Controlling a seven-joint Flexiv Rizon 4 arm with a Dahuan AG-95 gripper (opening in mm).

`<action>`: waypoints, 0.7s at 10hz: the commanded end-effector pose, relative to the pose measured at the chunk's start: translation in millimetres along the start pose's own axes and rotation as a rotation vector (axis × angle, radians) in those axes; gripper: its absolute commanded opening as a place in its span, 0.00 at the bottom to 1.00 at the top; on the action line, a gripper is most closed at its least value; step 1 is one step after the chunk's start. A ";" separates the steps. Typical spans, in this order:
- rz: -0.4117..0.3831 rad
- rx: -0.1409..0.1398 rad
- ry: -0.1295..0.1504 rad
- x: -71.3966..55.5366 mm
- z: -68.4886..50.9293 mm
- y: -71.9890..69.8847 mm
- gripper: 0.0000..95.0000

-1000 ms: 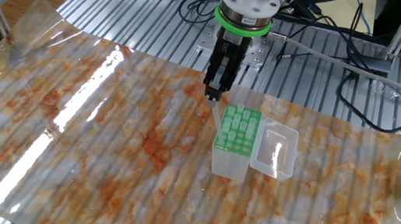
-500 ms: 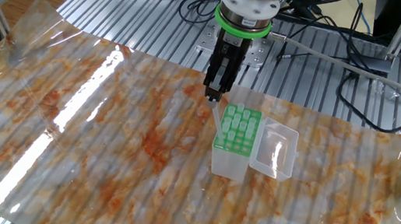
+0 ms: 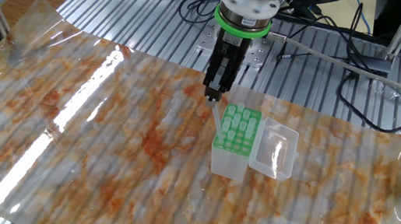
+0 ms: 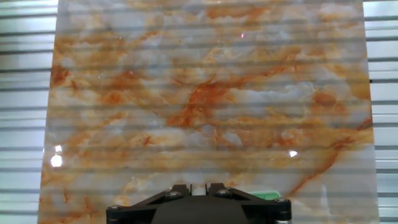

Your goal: Insert a large pipette tip into the holder for large pipette tips

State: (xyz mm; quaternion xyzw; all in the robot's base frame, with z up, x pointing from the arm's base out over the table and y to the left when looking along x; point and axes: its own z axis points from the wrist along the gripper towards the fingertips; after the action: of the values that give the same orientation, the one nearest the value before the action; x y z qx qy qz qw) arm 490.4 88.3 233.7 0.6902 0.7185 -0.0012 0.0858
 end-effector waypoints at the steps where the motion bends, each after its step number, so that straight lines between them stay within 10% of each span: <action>1: 0.005 0.001 0.003 0.4 0.6 -0.7 0.00; 7: 0.009 -0.006 0.000 0.4 0.6 -0.7 0.00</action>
State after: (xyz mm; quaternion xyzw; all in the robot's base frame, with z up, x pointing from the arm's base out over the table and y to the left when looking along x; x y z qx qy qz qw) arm 490.2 88.6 232.8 0.6928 0.7157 0.0023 0.0878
